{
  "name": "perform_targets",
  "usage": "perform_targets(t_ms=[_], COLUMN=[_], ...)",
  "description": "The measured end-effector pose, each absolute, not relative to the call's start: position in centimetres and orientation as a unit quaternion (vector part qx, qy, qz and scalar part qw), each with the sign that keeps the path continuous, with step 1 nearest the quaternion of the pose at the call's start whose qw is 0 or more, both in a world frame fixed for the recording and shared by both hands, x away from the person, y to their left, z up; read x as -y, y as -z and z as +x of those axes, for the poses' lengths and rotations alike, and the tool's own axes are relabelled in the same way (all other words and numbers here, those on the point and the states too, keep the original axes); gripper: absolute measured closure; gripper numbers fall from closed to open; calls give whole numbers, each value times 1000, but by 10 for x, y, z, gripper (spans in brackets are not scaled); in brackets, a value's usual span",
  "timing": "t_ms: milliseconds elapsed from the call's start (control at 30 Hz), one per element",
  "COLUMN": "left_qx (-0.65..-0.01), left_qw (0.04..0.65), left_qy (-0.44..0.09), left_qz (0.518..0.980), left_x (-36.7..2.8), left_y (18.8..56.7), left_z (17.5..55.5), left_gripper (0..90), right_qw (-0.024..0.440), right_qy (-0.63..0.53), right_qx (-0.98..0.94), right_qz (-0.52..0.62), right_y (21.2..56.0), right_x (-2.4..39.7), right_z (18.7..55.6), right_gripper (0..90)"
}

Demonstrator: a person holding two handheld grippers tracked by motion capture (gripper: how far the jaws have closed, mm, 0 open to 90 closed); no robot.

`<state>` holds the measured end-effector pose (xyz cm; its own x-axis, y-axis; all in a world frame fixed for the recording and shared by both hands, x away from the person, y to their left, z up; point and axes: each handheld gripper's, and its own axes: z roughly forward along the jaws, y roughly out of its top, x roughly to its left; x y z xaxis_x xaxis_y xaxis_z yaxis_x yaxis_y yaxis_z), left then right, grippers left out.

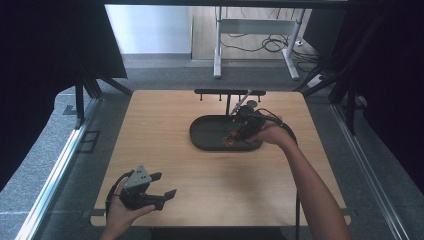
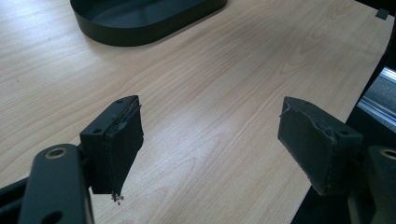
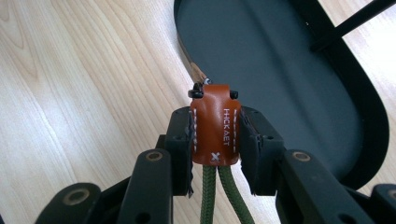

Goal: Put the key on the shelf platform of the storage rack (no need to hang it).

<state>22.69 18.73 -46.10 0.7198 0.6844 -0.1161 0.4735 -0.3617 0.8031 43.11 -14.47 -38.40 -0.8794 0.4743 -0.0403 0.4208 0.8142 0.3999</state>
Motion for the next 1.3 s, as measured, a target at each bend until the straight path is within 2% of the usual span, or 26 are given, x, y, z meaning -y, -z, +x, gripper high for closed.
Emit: perform_targets(t_ms=[600, 1300], left_qx=[-354, -355], left_qw=[441, 443], left_qy=[-119, -121], left_qz=[816, 815], left_x=[-188, -189], left_y=[461, 460], left_z=[227, 227], left_gripper=[223, 222], right_qw=[77, 76], right_qy=[-181, -180], right_qx=[-950, -949], right_qz=[241, 249], right_y=[384, 407], right_x=[140, 135], right_z=[452, 477], right_gripper=[666, 666])
